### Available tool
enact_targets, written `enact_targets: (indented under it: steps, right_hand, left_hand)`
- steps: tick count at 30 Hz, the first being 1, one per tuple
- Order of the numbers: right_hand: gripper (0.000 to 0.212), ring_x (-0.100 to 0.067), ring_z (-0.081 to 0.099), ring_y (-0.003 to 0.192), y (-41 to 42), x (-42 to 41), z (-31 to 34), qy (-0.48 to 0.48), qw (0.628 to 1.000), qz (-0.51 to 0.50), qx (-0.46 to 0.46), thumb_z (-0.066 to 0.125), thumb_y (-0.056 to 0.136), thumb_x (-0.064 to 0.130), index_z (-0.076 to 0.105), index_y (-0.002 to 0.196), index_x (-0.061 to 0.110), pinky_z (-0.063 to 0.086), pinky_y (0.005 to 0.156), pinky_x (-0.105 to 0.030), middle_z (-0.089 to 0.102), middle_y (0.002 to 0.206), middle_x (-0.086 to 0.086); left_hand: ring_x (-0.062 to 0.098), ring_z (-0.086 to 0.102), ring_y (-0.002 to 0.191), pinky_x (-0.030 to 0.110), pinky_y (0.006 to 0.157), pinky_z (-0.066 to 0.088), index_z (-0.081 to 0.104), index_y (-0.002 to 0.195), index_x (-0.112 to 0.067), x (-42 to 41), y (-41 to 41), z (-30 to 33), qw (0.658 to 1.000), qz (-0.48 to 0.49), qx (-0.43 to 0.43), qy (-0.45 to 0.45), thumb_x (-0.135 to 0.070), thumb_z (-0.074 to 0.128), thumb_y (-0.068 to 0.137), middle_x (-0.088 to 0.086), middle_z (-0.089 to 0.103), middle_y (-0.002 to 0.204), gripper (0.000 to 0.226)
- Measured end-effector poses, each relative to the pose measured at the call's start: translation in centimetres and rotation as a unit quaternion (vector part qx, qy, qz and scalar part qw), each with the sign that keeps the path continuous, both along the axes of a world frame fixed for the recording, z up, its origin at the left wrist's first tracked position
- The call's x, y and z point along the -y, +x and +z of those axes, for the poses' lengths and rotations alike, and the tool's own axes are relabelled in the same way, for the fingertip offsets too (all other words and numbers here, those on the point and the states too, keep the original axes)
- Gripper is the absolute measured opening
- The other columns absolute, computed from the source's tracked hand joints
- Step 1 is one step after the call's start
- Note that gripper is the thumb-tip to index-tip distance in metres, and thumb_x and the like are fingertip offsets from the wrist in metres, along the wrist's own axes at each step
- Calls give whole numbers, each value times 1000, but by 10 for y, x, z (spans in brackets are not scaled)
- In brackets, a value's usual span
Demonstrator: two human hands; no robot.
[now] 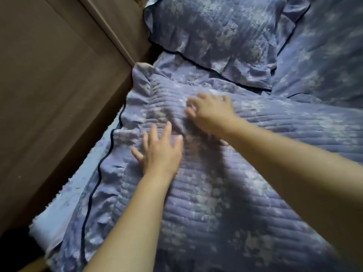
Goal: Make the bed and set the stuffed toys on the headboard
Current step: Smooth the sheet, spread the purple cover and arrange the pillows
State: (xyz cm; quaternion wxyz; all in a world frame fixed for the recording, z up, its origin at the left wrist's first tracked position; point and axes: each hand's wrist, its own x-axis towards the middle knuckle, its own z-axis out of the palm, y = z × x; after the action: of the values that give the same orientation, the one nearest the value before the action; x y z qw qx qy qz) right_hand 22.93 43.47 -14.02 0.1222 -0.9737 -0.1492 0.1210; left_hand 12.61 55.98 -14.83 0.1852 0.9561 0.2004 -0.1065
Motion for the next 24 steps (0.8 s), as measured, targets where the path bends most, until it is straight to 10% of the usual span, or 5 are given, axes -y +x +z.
enact_targets:
  steps: [3,7,10,14,24]
  right_hand:
    - [50,-20,21,144,15,-8,15,92,973,-90,192,34,96,43,34,144,30,12,114,-45,30,153,0]
    - [50,-25,16,144,-5,-22,-16,-20,995,66,-71,31,97,49,30,143,31,10,112,-56,25,153,-2]
    - [47,-22,27,140,-7,-22,-2,86,984,-41,152,35,96,41,40,141,29,15,112,-49,37,149,-1]
    - [50,-21,13,145,-38,-16,-16,-27,992,115,-51,31,97,45,27,146,35,8,114,-55,19,156,1]
    - [48,-20,24,142,-83,117,8,-52,989,-118,71,34,92,39,43,139,32,6,113,-43,34,151,0]
  left_hand:
    - [29,9,146,62,111,1,28,146,-32,-6,-5,2,988,47,127,75,-41,32,97,7,15,158,51]
    - [22,8,146,62,112,6,26,144,-39,-14,-12,-7,997,26,-66,-18,-44,27,98,-2,10,159,47]
    - [28,17,145,57,111,5,36,143,-31,-19,-20,8,982,52,161,81,-40,31,96,8,22,156,48]
    - [21,2,147,61,112,5,20,146,-41,-11,-44,-6,994,48,-100,-21,-42,25,99,-6,8,159,47]
    - [30,5,146,59,110,-5,31,145,-33,75,-51,24,994,-44,98,7,-45,31,95,7,13,158,51]
